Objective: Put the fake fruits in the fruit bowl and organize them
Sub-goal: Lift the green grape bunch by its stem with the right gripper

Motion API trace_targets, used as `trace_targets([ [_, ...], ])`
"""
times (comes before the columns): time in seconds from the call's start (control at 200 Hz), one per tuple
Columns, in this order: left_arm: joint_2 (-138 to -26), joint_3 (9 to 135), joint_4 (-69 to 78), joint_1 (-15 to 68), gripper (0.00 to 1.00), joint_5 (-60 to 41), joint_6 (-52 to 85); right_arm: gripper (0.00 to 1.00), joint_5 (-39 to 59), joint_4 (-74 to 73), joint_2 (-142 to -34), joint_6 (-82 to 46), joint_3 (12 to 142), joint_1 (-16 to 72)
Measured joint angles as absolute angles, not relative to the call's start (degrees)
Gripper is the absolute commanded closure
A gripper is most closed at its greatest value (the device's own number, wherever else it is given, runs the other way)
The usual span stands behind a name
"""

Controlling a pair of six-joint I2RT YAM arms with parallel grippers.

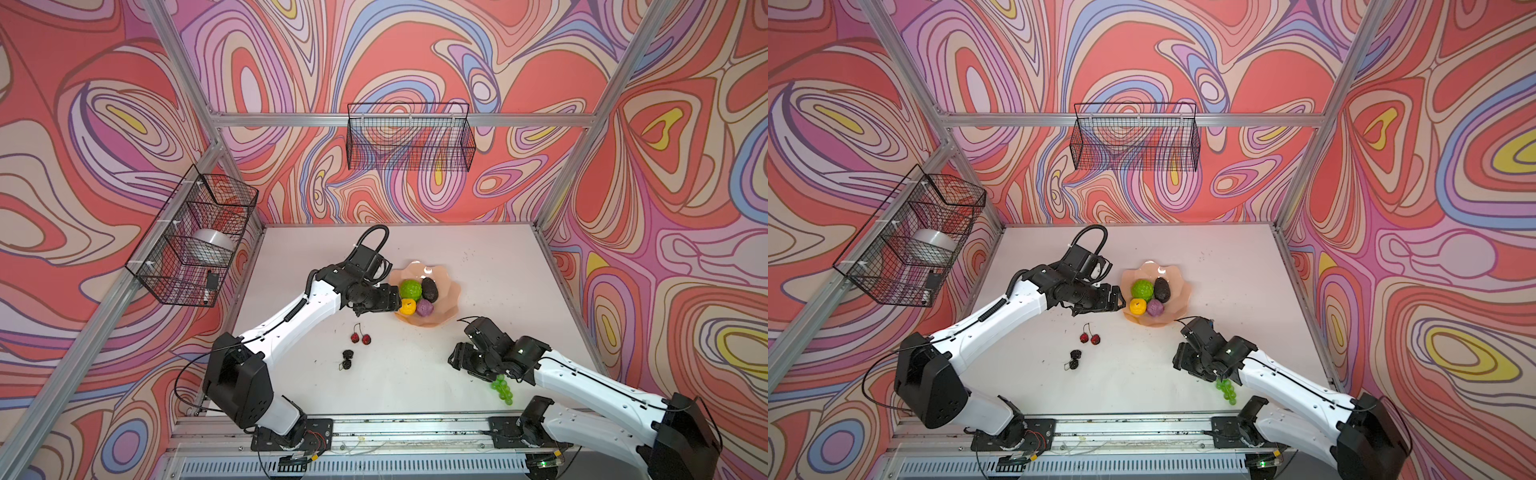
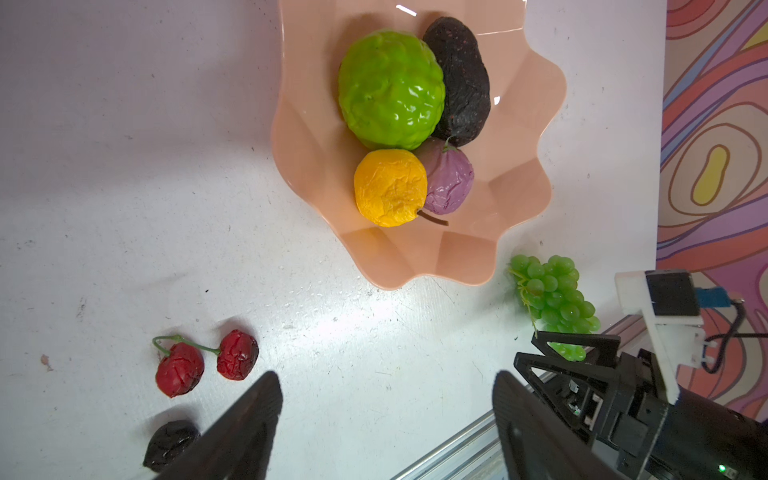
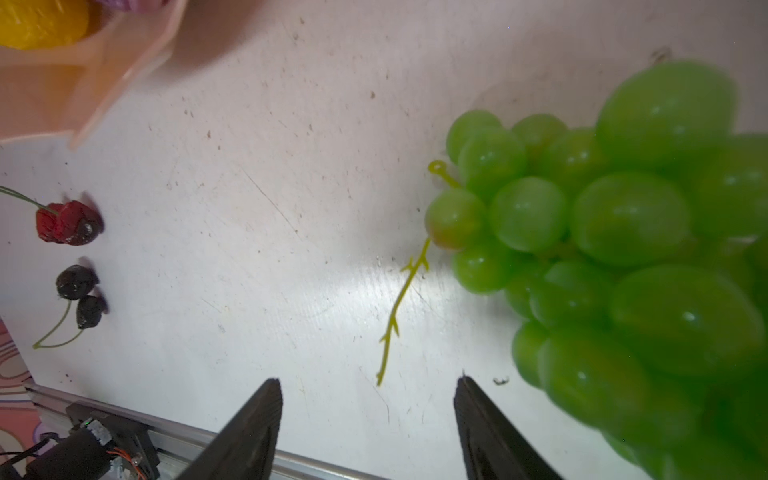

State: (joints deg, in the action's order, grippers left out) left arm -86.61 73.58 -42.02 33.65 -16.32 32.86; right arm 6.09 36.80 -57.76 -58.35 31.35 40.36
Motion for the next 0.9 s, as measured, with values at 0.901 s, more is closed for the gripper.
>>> trace_targets([
  [0.901, -85.6, 73.6, -41.7, 33.6, 0.17, -16.3, 33.1, 0.49, 4.1, 23.4, -59.4, -65.3, 26.3, 36.1],
])
